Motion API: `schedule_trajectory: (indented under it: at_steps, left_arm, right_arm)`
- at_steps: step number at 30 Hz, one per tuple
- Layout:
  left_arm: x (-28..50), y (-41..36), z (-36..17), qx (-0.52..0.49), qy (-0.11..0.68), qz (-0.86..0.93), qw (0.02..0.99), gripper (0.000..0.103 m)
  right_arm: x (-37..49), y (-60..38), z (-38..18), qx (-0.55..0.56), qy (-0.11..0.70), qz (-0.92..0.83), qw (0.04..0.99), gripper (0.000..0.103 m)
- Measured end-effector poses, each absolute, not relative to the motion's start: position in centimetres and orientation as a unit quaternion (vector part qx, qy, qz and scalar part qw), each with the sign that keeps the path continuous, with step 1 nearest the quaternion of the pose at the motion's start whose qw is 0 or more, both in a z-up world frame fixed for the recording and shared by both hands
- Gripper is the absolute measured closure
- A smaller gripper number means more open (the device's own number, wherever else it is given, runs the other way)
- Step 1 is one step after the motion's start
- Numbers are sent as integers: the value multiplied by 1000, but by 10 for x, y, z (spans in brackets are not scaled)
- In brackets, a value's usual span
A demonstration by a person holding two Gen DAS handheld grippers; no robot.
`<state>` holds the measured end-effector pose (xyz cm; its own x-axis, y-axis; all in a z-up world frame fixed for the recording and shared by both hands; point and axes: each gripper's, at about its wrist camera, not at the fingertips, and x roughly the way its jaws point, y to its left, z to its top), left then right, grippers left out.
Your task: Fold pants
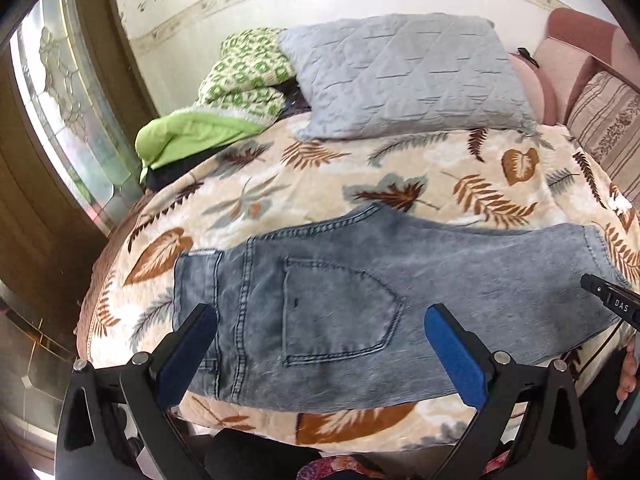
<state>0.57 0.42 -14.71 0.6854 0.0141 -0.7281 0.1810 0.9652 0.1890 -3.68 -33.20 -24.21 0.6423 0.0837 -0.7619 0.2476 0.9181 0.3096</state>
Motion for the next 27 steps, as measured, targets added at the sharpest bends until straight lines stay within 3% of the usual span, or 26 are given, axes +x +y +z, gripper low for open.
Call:
schedule_trajectory:
  at_steps: [12,20,27]
  left_arm:
    - [9,-33,-133,141,384,-51,911,0]
    - [15,-35,-134,141,386,-42,911,0]
    - [18,-34,-133,137,383,-35,913,0]
  right_arm:
    - [-32,-362,-271,217,479,-92,846,85]
    - [-41,-354,-248,211,406,-78,886,85]
    - [-28,-318,-244,154,405,-16,901,85]
